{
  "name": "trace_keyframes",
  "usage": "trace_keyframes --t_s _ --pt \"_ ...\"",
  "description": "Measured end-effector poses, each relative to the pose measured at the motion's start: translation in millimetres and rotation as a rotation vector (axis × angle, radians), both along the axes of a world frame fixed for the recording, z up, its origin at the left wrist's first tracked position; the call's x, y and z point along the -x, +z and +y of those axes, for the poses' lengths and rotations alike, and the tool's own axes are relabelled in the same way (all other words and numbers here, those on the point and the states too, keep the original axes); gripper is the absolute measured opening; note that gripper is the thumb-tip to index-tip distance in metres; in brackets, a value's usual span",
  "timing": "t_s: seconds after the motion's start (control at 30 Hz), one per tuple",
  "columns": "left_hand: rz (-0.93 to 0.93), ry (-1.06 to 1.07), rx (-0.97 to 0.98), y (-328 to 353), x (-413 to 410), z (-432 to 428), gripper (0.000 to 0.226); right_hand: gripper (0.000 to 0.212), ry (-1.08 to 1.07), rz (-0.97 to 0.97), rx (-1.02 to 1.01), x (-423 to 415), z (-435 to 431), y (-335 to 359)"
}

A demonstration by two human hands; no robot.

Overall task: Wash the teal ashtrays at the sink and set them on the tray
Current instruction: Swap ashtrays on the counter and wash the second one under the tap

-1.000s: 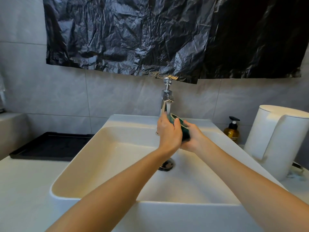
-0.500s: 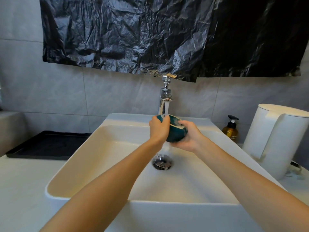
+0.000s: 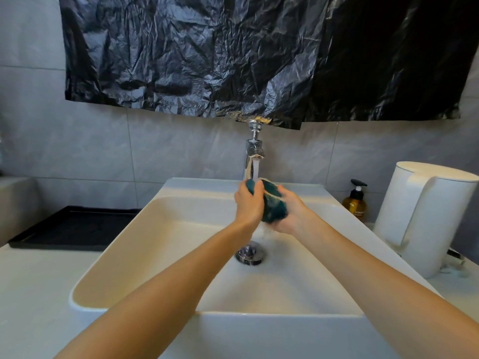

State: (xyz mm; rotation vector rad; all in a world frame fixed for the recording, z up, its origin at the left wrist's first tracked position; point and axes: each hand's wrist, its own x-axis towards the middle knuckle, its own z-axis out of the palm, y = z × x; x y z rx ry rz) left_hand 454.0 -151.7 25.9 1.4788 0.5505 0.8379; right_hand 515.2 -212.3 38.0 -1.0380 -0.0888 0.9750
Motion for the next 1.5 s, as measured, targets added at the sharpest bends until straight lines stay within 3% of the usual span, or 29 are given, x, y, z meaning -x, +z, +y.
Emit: trace_keyframes --t_s 0.27,0.43,0.63,0.83,0.97,1.1,1.2,1.33,1.5 --pt "0.053 0.01 -0.062 7.3 -1.6 14.1 0.044 0.027 -0.024 0.01 0.003 0.2 -7.4 -2.9" --pt "0.069 -0.156 -0.012 3.2 -1.8 7.7 0.035 0.027 -0.068 0.025 -0.009 -5.4 -3.4 -2.9" --pt "0.004 -0.34 0.333 11.4 12.2 27.2 0.049 0.031 -0.137 0.061 -0.07 -12.9 -6.6 -3.3" --pt "-0.052 -0.454 0.451 17.9 22.6 38.2 0.042 0.02 0.034 -0.039 0.026 -3.7 -8.2 1.0" --pt "-0.048 -0.405 0.488 19.7 24.0 44.0 0.037 0.024 0.139 -0.186 0.072 6.9 -6.7 -3.1" --pt "-0.095 -0.3 0.598 19.8 25.9 52.1 0.026 0.023 0.069 -0.735 0.167 22.4 -0.7 -3.7" --pt "-0.092 -0.237 0.627 19.6 31.4 56.5 0.026 0.031 0.143 -1.044 0.087 31.3 2.8 -12.2" --pt "-0.111 -0.285 0.648 22.7 36.6 55.5 0.032 0.043 0.139 -1.089 0.014 25.7 7.3 -15.1" --pt "-0.15 -0.277 0.634 22.9 38.2 55.2 0.025 0.043 0.142 -1.243 0.263 28.1 -3.3 -14.7"
